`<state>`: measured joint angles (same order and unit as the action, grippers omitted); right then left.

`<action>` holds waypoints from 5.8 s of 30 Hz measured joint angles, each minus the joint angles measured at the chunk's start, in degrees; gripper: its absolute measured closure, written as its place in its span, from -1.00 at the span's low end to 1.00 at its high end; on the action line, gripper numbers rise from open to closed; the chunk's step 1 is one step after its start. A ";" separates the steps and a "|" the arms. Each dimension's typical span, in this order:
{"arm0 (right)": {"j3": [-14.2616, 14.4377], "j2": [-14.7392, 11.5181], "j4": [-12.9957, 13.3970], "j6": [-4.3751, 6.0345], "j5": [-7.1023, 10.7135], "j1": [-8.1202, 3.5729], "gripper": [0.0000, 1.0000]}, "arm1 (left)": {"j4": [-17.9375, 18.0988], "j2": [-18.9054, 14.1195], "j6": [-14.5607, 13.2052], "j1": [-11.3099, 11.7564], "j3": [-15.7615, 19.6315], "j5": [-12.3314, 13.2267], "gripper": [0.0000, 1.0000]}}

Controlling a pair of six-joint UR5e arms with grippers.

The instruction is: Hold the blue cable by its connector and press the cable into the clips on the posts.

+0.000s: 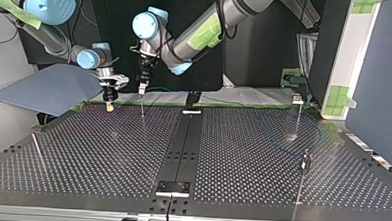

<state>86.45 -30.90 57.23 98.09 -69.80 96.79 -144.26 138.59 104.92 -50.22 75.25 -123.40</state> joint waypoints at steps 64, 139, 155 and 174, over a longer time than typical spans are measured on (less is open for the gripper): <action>-0.16 -0.01 0.01 0.06 0.80 1.11 1.00 | 12.49 -31.83 3.70 0.89 31.87 0.82 -1.00; -1.23 -0.01 -3.19 -3.07 -0.27 2.66 1.00 | 9.51 -29.58 2.66 1.24 50.96 -0.39 -1.00; -1.23 -0.01 -3.19 -3.07 -0.27 2.66 1.00 | 9.51 -29.58 2.66 1.24 50.96 -0.39 -1.00; -1.23 -0.01 -3.18 -3.07 -0.26 2.66 1.00 | 9.51 -29.58 2.65 1.24 50.96 -0.39 -1.00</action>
<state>85.22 -30.91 54.04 95.03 -70.06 99.45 -134.75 109.01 107.57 -48.98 126.21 -123.79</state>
